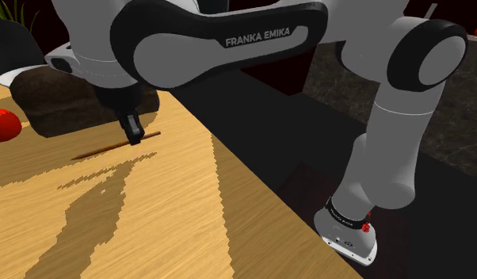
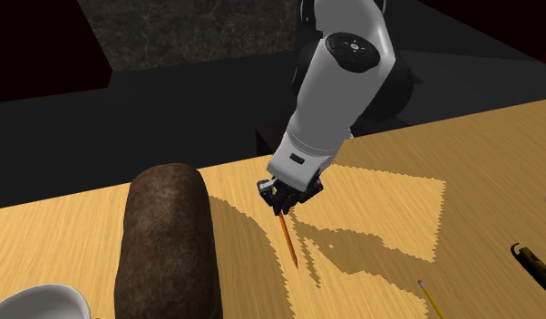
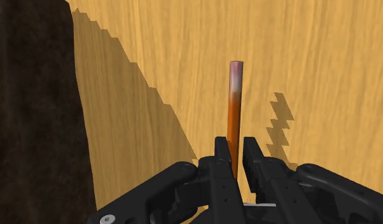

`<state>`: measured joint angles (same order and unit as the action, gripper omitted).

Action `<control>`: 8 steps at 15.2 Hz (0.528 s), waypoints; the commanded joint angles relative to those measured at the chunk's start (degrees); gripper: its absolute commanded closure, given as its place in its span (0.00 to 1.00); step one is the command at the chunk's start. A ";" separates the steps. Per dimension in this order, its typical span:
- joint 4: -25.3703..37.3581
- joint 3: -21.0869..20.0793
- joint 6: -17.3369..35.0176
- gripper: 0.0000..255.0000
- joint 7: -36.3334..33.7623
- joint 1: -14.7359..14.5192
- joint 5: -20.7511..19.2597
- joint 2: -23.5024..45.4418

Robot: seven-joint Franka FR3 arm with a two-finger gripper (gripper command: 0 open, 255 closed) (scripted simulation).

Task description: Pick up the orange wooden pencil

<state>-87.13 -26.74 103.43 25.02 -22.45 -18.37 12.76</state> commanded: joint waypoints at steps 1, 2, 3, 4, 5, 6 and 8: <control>1.44 -0.07 -1.45 1.00 0.25 -0.14 0.08 0.01; 2.34 -0.10 -2.24 1.00 0.40 -0.24 0.07 0.11; 3.26 -0.13 -3.04 1.00 0.54 -0.34 0.05 0.23; 4.20 -0.15 -3.85 1.00 0.68 -0.44 0.02 0.36; 5.17 -0.18 -4.67 1.00 0.81 -0.56 -0.02 0.52; 6.17 -0.21 -5.50 1.00 0.94 -0.69 -0.08 0.69; 8.24 -0.26 -7.19 1.00 1.20 -0.97 -0.23 1.10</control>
<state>-80.04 -26.96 97.21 26.10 -23.24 -18.51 13.63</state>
